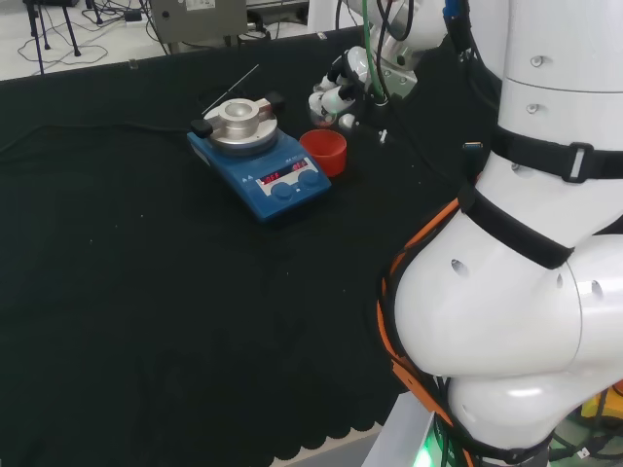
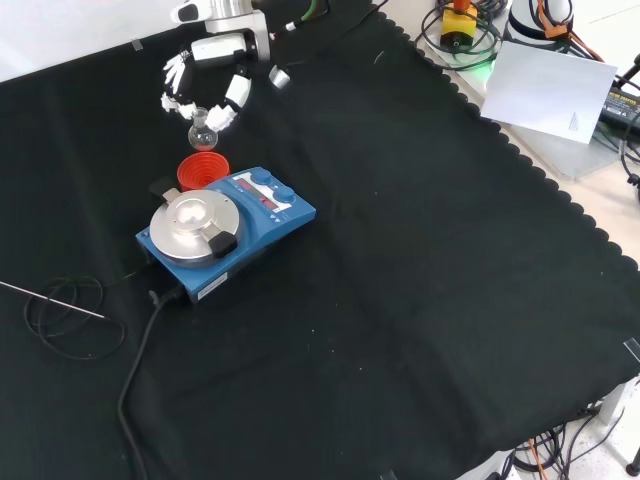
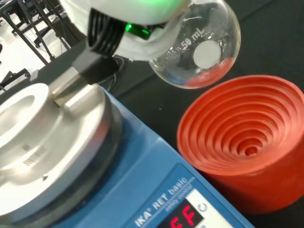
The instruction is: Place the round-bottom flask on the heater.
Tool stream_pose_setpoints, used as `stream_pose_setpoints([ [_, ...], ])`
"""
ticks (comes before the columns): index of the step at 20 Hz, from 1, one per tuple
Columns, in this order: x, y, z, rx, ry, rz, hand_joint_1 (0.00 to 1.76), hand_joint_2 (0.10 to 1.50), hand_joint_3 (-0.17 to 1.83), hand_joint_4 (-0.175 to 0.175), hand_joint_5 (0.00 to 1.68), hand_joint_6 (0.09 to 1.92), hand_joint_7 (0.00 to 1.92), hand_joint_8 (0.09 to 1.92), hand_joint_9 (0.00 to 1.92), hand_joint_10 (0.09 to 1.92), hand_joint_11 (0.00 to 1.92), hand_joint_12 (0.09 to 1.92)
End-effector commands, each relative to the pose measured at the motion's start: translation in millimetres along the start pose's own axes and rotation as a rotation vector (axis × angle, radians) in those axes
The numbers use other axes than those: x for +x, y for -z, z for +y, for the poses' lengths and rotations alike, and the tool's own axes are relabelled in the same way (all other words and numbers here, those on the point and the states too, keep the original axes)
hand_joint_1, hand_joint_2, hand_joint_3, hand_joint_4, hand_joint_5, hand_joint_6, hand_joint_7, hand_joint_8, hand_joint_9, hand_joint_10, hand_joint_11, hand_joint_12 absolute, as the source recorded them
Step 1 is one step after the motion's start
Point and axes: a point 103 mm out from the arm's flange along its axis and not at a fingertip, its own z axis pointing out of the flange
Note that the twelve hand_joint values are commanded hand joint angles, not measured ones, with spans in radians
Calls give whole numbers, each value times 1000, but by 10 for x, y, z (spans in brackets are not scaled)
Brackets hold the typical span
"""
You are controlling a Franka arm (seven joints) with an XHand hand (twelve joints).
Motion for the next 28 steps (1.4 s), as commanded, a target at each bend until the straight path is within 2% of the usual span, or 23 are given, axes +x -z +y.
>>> stream_pose_setpoints([
  [1,115,54,-55,-5,12,-1,1121,651,775,79,1161,926,713,560,812,534,376,1293],
  [6,200,86,-34,-2,19,-10,1121,650,778,76,1161,928,714,560,813,535,377,1293],
  [21,979,-52,316,46,113,4,1123,645,788,71,1161,933,716,560,815,534,381,1293],
  [28,1161,-160,419,74,147,2,1123,643,793,69,1161,935,716,560,816,534,382,1292],
])
